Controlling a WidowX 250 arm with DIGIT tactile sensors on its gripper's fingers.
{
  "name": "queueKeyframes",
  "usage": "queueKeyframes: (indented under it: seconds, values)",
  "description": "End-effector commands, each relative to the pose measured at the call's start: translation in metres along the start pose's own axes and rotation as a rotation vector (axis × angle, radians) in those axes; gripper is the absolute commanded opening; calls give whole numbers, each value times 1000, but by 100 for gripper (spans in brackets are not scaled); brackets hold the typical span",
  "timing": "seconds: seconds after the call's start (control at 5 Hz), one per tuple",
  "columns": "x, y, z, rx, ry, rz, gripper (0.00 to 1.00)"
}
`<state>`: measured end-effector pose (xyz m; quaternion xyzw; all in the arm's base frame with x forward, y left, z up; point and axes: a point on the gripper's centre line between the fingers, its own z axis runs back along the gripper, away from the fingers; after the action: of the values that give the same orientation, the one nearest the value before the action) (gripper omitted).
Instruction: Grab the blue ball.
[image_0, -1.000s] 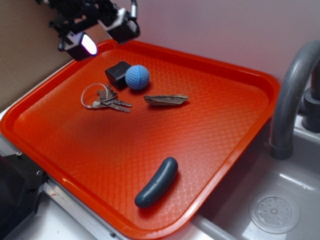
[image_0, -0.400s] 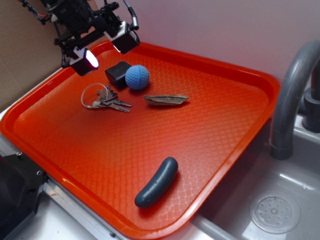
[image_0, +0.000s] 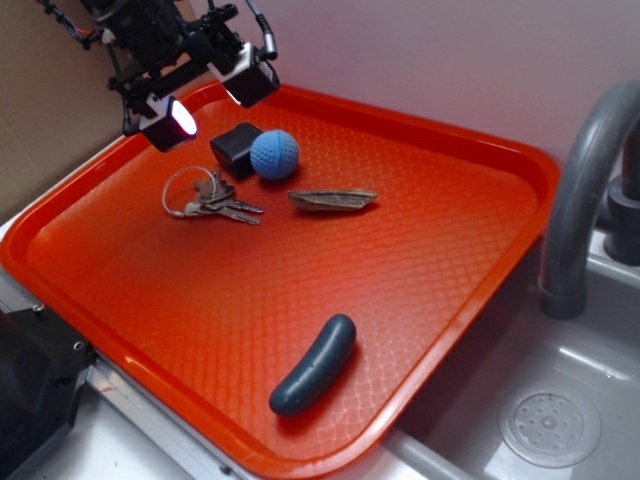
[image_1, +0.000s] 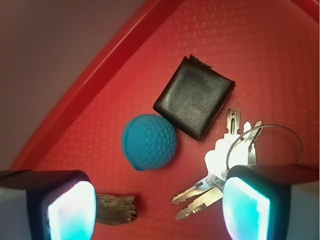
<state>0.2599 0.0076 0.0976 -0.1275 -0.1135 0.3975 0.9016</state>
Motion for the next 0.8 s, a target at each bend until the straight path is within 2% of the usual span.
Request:
queueKeyframes:
  seconds: [0.0, 0.4, 0.6]
  values:
    - [23, -12, -19, -65, 3, 28, 100]
    - [25, -28, -57, 38, 0, 57, 100]
    - [24, -28, -60, 59, -3, 70, 0]
